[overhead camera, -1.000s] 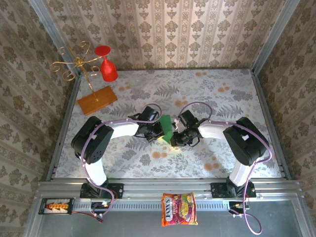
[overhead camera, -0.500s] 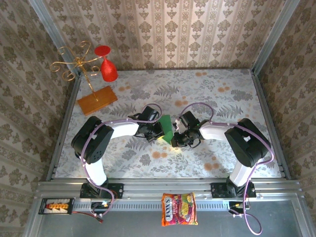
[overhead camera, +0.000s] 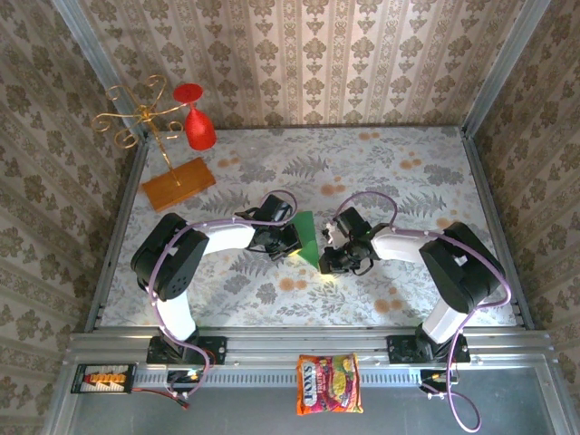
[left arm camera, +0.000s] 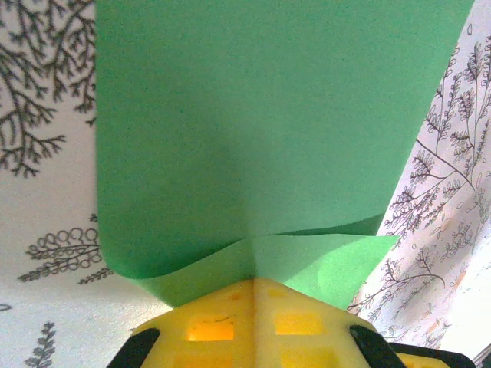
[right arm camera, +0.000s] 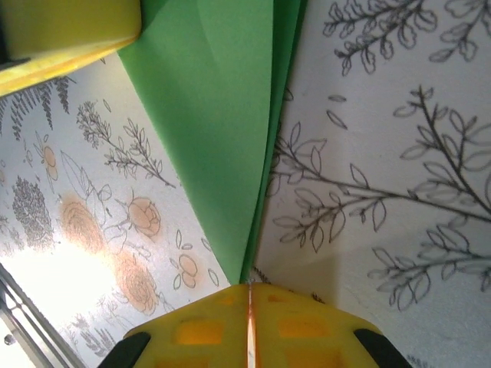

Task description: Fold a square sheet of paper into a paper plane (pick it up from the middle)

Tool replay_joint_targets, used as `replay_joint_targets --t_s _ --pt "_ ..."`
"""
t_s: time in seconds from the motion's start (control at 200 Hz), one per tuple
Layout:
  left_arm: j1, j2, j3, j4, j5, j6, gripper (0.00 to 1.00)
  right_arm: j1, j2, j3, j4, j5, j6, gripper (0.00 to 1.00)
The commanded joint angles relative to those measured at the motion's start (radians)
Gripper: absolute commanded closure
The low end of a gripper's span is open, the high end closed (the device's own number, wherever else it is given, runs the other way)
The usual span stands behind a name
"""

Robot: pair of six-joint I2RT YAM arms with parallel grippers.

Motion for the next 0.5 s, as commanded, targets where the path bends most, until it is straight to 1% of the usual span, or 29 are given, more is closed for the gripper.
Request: replay_joint_targets --t_s 0.0,0.075,0.16,0.225,0.495 --pt "0.008 0.041 -0.025 -0.113 -0.059 0.018 0.94 -0.005 -0.120 0.010 -0.061 0.010 -0.019 0.89" --pt "0.008 0.038 -0.026 -0.113 -0.060 0.021 0.94 -0.005 -0.185 0.013 -0.056 0.023 -0.035 0.88" --pt "0.008 0.039 -0.023 -0.110 -0.059 0.021 0.94 -0.005 -0.200 0.023 -0.043 0.026 -0.042 0.88" --pt "0.007 0.039 -0.022 -0.107 -0.058 0.021 0.94 -0.005 -0.170 0.039 -0.029 0.016 -0.037 0.88" --pt "0.003 0.044 -0.013 -0.111 -0.043 0.033 0.94 0.000 0.035 0.121 0.047 -0.058 0.039 0.89"
